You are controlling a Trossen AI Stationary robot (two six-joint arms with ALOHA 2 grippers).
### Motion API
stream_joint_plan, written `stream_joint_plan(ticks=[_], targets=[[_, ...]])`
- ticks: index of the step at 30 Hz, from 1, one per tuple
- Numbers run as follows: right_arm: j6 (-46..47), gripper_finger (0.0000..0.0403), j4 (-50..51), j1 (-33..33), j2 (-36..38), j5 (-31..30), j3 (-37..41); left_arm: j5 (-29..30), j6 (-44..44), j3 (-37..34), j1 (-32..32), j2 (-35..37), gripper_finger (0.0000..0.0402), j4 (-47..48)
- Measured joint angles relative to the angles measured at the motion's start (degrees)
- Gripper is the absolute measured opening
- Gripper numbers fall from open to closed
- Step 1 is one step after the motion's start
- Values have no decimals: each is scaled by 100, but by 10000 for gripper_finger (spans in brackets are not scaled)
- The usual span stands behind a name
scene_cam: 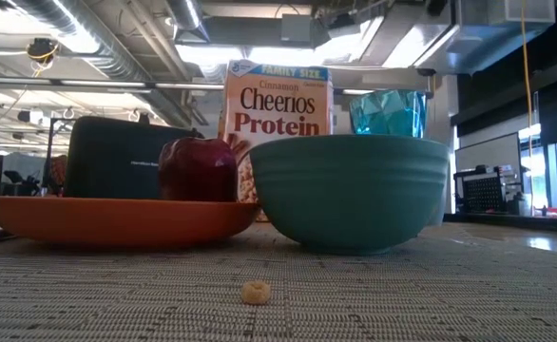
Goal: Arrange a breakfast setting
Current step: Return to Home Position
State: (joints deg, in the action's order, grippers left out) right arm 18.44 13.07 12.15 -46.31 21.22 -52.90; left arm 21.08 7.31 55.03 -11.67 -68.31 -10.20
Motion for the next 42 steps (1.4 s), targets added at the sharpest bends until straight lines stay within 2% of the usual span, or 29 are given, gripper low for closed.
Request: stream_joint_plan(ticks=[3, 7, 11, 14, 16, 21, 26, 30, 35, 42], targets=[[-526, 14, -452, -791, 530, -832, 382, 47, -423, -426, -19, 192, 144, -311], [-813, 13, -870, -1493, 1202, -1654, 1099, -158, -578, -1160, 98, 982, 72, -348], [-799, 5, -1624, -1762, 1649, -1689, 1950, -1062, -503, -2262, 501, 1939, 9, -391], [-594, 2, -1553, -1876, 1888, -1742, 2388, -1627, -261, -3029, 805, 2569, 6, -488], [-694, 2, -1572, -1909, 2055, -1825, 2657, -1754, -173, -3464, 851, 2889, 2, -844], [-1146, 1, -1606, -1892, 2748, -1911, 3038, -1416, -699, -4214, 858, 3904, 1, -1110], [-1763, 0, -1399, -1892, 3735, -1929, 3375, -1369, -744, -4740, 855, 4936, 1, -947], [-1533, 0, -1196, -1889, 4416, -2070, 3824, -1238, -748, -5108, 855, 5636, 1, -688], [-1261, 0, -1290, -1887, 4616, -2187, 4364, -1235, -640, -5415, 855, 6180, 1, -424], [-1180, 0, -1556, -1887, 4615, -2177, 4762, -1231, -602, -5456, 855, 6324, 0, 317]])
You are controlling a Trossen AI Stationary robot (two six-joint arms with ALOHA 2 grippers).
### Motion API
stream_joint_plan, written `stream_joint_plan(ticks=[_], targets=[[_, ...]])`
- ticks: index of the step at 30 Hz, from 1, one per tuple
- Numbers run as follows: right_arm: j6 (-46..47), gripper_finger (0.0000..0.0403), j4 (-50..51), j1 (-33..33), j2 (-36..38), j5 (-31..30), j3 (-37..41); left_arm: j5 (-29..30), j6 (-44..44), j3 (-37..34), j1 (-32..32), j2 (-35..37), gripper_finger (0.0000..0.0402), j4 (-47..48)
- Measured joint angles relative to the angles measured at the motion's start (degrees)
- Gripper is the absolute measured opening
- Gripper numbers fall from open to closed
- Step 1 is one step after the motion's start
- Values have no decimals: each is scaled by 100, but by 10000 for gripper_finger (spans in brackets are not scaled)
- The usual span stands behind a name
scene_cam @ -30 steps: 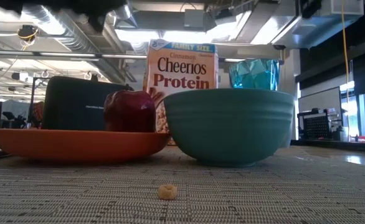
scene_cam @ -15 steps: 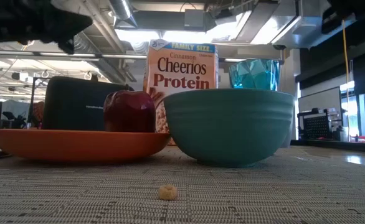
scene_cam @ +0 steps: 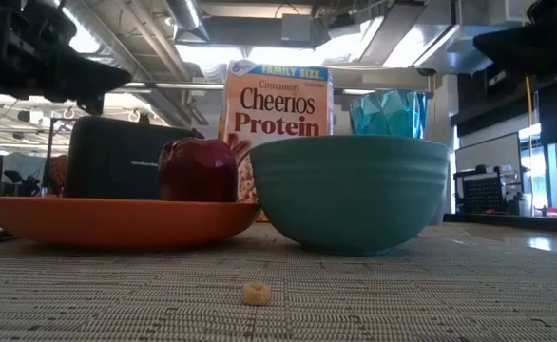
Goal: Arrange a breakfast setting
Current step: Return to Home Position
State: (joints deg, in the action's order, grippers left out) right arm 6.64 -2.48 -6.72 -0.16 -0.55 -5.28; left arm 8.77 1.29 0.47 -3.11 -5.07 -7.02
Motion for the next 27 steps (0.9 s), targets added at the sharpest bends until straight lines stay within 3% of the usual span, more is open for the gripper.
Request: stream_joint_plan(ticks=[5, 17, 27], targets=[[59, 0, -489, 0, -5, -86, 488, -12, 112, 0, 0, -3, 0, 331], [-91, 0, -346, 0, 0, -140, 485, -676, 70, 2, -3, -101, 0, 643], [69, 0, -337, 0, 0, -158, 485, -746, 68, 2, -215, -436, 0, 653]])
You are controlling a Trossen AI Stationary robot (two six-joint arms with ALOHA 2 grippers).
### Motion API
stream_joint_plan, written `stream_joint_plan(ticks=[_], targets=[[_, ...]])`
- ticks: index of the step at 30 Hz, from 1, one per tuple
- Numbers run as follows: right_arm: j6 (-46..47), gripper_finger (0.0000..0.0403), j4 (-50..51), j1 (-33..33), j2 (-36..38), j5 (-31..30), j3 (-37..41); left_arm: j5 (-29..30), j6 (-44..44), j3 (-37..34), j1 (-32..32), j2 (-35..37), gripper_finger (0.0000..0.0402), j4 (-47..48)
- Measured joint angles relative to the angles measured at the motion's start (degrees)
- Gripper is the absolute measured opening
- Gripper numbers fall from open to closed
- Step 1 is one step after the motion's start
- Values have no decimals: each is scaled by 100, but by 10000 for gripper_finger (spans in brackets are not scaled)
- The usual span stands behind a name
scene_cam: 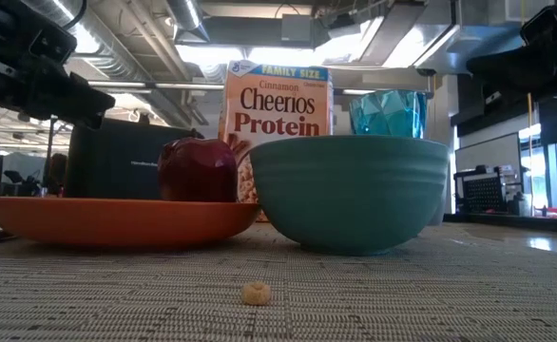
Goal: Arrange a breakfast setting
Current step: Return to Home Position
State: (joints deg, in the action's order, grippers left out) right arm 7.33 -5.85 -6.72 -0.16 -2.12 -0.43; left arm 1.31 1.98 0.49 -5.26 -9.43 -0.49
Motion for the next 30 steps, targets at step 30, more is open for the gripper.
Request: stream_joint_plan(ticks=[30], targets=[[31, 0, 50, -2, -9, 624, 0, -710, -274, -7, -292, 903, 0, -380]])
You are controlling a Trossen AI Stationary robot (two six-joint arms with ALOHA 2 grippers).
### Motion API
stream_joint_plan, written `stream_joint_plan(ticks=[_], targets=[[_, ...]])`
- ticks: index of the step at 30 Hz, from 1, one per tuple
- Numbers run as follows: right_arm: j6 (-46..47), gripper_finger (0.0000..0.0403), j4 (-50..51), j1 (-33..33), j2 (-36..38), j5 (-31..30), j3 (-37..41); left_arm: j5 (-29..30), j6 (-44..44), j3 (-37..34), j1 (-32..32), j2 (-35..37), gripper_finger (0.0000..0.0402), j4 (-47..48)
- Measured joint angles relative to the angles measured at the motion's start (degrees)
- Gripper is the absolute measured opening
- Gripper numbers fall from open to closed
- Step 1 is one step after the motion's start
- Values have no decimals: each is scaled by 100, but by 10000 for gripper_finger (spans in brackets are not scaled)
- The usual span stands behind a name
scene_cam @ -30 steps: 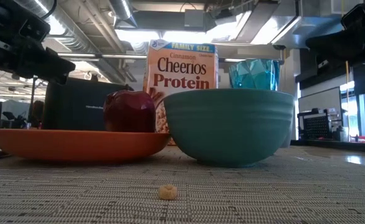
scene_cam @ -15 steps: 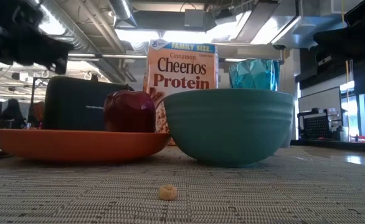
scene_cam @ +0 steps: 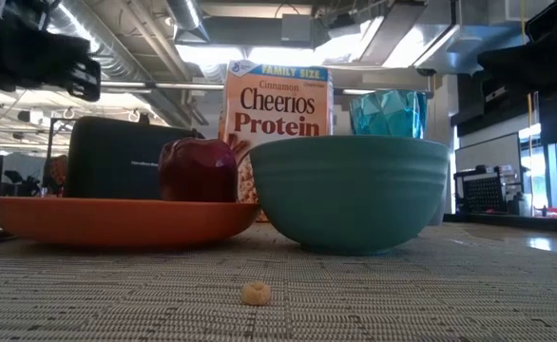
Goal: Arrange a breakfast setting
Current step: Return to Home Position
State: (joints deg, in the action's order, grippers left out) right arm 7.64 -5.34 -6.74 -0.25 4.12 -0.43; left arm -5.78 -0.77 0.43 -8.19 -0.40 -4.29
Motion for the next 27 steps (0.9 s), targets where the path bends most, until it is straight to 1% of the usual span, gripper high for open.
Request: stream_joint_plan(ticks=[4, 7, 27], targets=[[0, 0, -4, 0, 0, 0, 0, 685, 3, 0, 2, -9, 0, 22], [0, 0, -7, 0, 0, 0, 0, 922, 3, 0, 2, -7, 0, 25], [0, 0, -9, 0, 0, 0, 0, 955, 12, 0, 2, -7, 0, 32]])
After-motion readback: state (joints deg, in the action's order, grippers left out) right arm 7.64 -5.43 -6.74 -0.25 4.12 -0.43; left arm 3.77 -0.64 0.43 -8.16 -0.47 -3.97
